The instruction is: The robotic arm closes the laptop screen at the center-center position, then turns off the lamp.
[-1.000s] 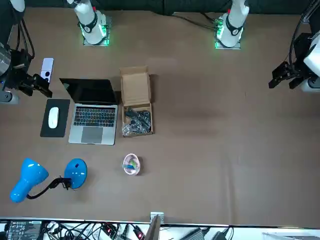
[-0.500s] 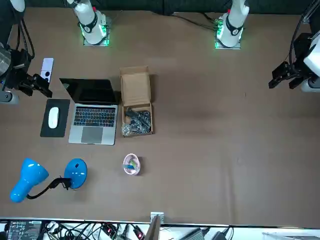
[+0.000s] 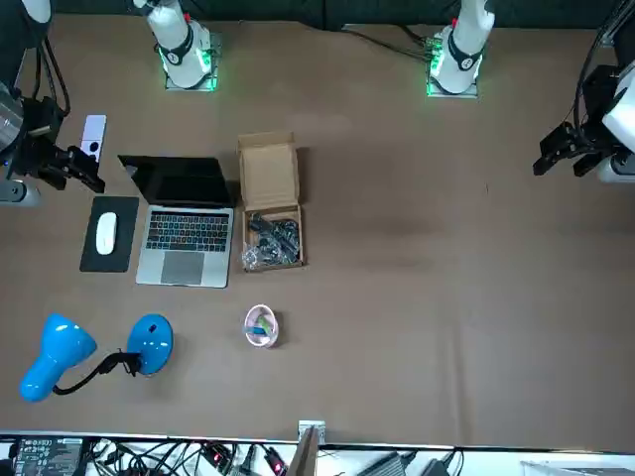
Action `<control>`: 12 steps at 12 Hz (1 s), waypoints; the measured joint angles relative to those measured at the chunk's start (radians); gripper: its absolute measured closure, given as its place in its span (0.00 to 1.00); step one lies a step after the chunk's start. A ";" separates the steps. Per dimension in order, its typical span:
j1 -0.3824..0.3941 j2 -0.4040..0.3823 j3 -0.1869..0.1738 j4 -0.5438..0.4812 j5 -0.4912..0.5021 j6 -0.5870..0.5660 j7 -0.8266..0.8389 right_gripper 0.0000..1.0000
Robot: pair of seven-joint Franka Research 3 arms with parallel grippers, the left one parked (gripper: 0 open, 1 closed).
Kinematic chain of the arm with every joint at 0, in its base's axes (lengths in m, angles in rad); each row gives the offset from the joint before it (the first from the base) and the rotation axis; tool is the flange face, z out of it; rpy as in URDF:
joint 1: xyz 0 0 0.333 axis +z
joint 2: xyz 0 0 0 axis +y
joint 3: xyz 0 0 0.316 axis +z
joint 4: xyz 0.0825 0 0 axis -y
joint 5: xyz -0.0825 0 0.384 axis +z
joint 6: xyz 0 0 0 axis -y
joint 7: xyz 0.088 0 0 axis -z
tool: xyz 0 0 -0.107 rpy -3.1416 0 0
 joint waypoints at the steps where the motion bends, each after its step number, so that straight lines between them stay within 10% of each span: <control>1: 0.001 0.000 0.001 0.000 0.000 -0.002 0.000 0.00; 12: 0.027 -0.122 0.006 -0.106 0.002 -0.024 0.001 0.00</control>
